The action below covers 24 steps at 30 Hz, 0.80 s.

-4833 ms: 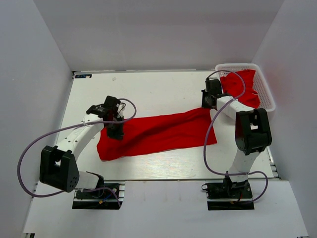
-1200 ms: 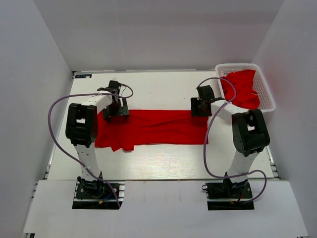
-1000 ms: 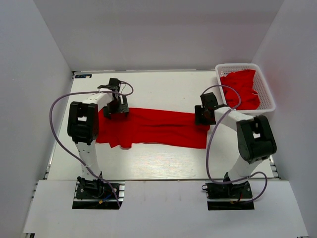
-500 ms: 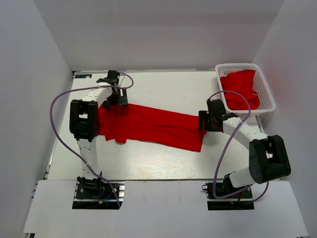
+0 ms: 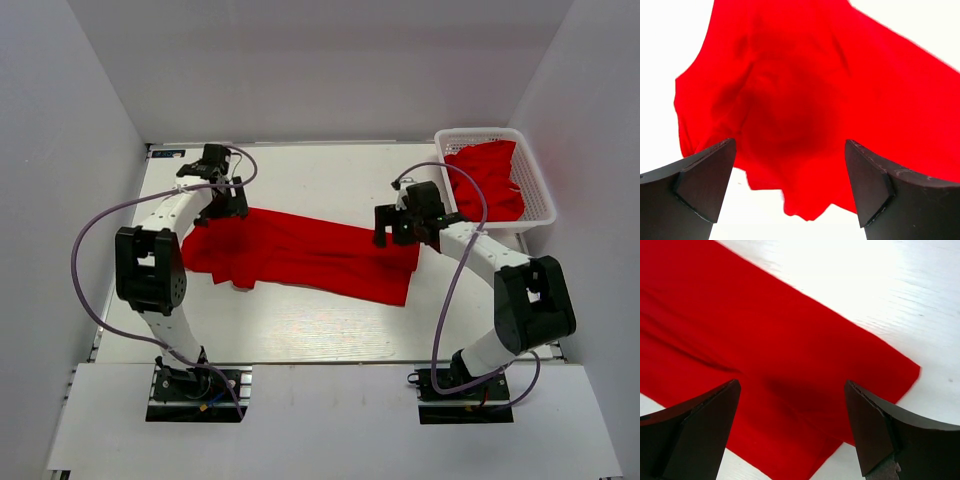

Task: Fold and stack the t-shirts
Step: Fold the other side of the tshirt into a rectangle

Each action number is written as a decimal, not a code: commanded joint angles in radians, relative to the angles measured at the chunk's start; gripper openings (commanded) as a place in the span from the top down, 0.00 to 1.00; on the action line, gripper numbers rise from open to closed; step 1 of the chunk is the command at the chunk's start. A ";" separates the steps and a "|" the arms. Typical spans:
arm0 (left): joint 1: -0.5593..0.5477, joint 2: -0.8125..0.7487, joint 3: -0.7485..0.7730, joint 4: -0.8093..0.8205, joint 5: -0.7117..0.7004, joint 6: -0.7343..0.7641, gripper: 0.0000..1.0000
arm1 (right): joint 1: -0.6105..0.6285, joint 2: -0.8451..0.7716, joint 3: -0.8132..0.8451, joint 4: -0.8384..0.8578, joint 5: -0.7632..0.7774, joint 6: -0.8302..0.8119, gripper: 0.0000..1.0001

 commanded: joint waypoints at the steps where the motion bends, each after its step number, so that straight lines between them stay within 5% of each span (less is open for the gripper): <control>1: 0.006 -0.027 -0.026 -0.012 -0.071 -0.016 0.00 | 0.021 0.013 -0.005 0.044 -0.057 -0.027 0.10; 11: 0.063 0.016 -0.078 0.256 -0.025 0.205 0.00 | 0.055 0.093 -0.070 0.095 -0.016 -0.016 0.10; 18: 0.090 0.126 0.011 0.268 0.046 0.287 0.00 | 0.048 0.168 -0.067 0.075 0.105 0.050 0.10; 24: 0.101 0.102 -0.043 0.342 0.159 0.317 0.11 | 0.041 0.200 -0.036 0.038 0.188 0.096 0.10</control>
